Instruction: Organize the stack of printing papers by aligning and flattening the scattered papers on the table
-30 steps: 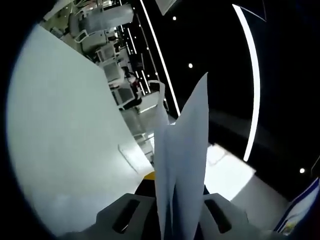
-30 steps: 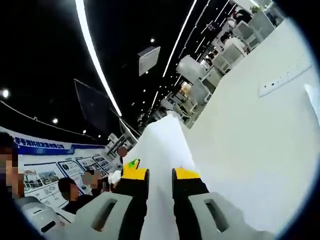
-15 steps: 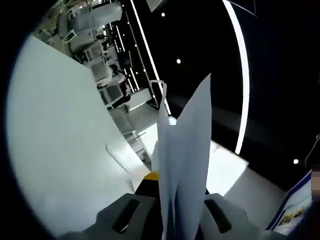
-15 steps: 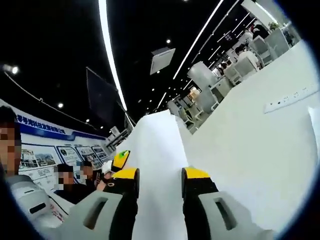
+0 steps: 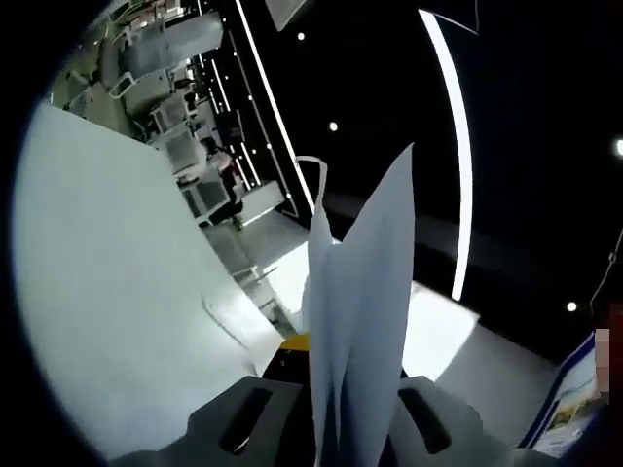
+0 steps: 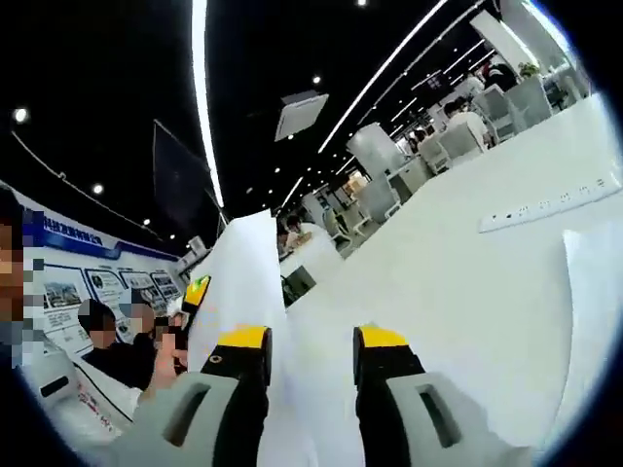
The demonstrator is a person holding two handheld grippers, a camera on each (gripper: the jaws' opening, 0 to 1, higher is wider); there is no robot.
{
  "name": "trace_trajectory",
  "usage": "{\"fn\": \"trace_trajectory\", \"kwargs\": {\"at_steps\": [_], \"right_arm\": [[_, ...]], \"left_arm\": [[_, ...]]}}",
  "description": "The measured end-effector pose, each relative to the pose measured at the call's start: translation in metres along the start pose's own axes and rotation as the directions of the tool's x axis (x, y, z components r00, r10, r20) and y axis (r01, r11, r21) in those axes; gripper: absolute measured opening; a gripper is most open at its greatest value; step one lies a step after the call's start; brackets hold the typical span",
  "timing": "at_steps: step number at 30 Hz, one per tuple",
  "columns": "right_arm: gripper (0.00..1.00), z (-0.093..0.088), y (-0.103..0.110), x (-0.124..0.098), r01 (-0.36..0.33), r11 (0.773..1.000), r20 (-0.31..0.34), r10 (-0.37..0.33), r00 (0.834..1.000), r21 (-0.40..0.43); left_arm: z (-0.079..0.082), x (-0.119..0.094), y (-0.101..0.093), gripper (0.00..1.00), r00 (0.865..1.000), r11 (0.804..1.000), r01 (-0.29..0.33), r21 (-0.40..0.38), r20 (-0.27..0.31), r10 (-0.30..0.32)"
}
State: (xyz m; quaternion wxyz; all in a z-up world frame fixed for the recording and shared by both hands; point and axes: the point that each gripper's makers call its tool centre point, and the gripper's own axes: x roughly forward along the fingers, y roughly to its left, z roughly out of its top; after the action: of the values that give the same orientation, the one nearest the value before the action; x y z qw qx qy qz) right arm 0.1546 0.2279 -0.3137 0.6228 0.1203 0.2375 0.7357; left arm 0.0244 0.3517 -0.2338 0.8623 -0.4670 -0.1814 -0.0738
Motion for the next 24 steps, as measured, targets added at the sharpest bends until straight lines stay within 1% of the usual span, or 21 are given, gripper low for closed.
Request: {"fn": "trace_trajectory", "kwargs": {"at_steps": [2,3,5,7,8,10,11,12,13,16,18,20,21,22,24], "right_arm": [[0.31,-0.003,-0.003,-0.004,0.034,0.999,-0.024,-0.035,0.999,-0.016],[0.31,-0.003,-0.004,-0.008,0.052,0.998,-0.033,-0.053,0.998,-0.037],[0.31,-0.002,-0.011,-0.013,0.096,0.994,-0.037,-0.098,0.995,-0.046],[0.34,0.0,-0.02,-0.022,0.159,0.983,-0.036,-0.163,0.986,-0.092],[0.37,0.001,-0.024,-0.026,0.185,0.976,-0.039,-0.191,0.981,-0.111],[0.48,0.004,-0.031,-0.033,0.236,0.961,-0.028,-0.242,0.97,-0.145],[0.53,0.007,-0.037,-0.04,0.284,0.943,-0.017,-0.291,0.957,-0.171],[0.58,0.008,-0.04,-0.043,0.301,0.935,-0.016,-0.309,0.951,-0.186],[0.59,0.009,-0.042,-0.048,0.322,0.925,-0.017,-0.332,0.943,-0.203],[0.6,0.013,-0.041,-0.057,0.341,0.918,-0.009,-0.35,0.937,-0.2],[0.62,0.015,-0.041,-0.063,0.358,0.911,-0.002,-0.367,0.93,-0.204],[0.65,0.015,-0.045,-0.071,0.394,0.89,0.003,-0.404,0.915,-0.229],[0.67,0.015,-0.049,-0.076,0.421,0.875,0.002,-0.433,0.901,-0.238],[0.69,0.014,-0.053,-0.08,0.434,0.868,-0.001,-0.447,0.894,-0.241],[0.71,0.013,-0.057,-0.086,0.442,0.863,-0.007,-0.458,0.889,-0.243]], "left_arm": [[0.004,-0.004,0.001,0.06,1.0,1.0,-0.002,0.002,0.012,0.002],[0.007,-0.007,0.001,0.06,1.0,1.0,-0.001,0.001,0.02,0.001],[0.011,-0.01,0.0,0.06,1.0,1.0,-0.001,0.002,0.03,0.001],[0.016,-0.016,0.001,0.06,0.999,1.0,-0.002,0.0,0.049,0.002],[0.019,-0.018,0.001,0.06,0.999,1.0,0.001,0.001,0.054,-0.001],[0.023,-0.023,0.002,0.06,0.998,1.0,0.0,0.001,0.069,0.0],[0.026,-0.026,0.003,0.06,0.997,1.0,-0.001,0.002,0.076,0.001],[0.028,-0.027,0.004,0.06,0.997,1.0,-0.001,0.001,0.08,0.001],[0.03,-0.03,0.006,0.06,0.996,1.0,-0.002,-0.001,0.088,0.002],[0.035,-0.035,0.012,0.06,0.994,1.0,-0.005,-0.014,0.105,0.007],[0.037,-0.038,0.014,0.06,0.994,1.0,-0.007,-0.02,0.111,0.009],[0.038,-0.04,0.014,0.06,0.994,1.0,-0.002,-0.02,0.113,0.005],[0.039,-0.04,0.014,0.06,0.993,1.0,-0.001,-0.018,0.114,0.003],[0.039,-0.041,0.015,0.06,0.993,1.0,-0.001,-0.017,0.115,0.003],[0.041,-0.041,0.014,0.06,0.993,1.0,0.001,-0.019,0.121,0.002]]}}
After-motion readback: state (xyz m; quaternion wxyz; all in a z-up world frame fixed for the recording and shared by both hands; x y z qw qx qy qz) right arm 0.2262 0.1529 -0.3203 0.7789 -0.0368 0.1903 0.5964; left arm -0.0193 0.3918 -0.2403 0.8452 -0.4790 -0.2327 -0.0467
